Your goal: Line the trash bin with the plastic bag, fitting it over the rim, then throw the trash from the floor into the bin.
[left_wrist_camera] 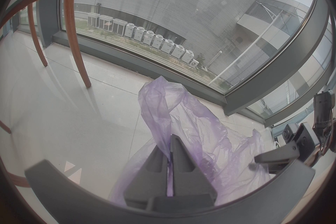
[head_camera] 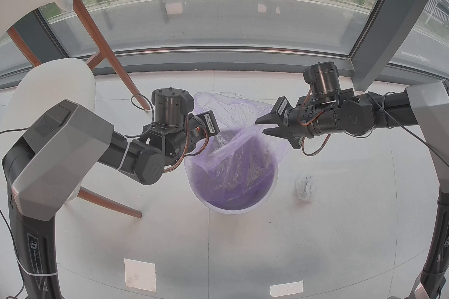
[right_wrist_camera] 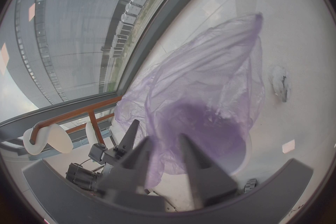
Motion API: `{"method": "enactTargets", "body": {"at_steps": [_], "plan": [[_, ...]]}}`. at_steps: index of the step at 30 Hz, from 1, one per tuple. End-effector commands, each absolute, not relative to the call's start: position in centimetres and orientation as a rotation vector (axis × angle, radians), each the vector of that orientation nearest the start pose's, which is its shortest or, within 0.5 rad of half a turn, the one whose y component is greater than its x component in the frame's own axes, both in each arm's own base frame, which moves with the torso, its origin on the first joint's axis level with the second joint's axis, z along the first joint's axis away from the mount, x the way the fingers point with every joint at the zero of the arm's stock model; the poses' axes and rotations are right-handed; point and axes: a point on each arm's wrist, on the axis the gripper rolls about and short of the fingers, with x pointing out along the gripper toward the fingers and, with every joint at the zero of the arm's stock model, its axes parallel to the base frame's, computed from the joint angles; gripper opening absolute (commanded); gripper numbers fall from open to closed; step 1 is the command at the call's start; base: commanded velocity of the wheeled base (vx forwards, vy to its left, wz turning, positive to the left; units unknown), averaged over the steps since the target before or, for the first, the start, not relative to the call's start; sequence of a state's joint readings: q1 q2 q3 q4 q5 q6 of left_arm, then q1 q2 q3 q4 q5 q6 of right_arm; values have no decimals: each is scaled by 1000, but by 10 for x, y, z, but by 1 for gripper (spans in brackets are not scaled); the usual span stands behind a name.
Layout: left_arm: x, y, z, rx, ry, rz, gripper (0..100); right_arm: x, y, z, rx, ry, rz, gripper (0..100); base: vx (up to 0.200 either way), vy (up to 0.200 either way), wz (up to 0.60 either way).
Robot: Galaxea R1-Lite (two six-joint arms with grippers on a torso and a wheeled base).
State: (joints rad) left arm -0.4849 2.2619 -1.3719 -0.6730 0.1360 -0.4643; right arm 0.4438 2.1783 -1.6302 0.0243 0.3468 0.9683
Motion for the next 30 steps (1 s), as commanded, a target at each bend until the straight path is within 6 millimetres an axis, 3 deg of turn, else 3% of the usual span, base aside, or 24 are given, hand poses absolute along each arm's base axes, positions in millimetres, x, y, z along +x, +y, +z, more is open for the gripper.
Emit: {"method": "enactTargets", "body": {"at_steps": [1, 9, 13, 21, 30], "plan": [[409, -211, 121, -392, 283, -290, 0, 389, 198, 182, 856, 910, 434, 0, 0, 0, 0], [410, -203, 119, -388, 289, -255, 0, 371, 189, 189, 841, 962, 398, 0, 0, 0, 0], [404, -194, 122, -384, 300, -235, 0, 355, 183, 174, 820, 1028, 364, 0, 0, 0, 0], [390, -175, 105, -358, 382, -187, 0, 320, 181, 139, 767, 1166, 315, 0, 0, 0, 0], [387, -163, 87, -346, 435, -148, 0, 309, 176, 111, 761, 1179, 306, 0, 0, 0, 0]]}}
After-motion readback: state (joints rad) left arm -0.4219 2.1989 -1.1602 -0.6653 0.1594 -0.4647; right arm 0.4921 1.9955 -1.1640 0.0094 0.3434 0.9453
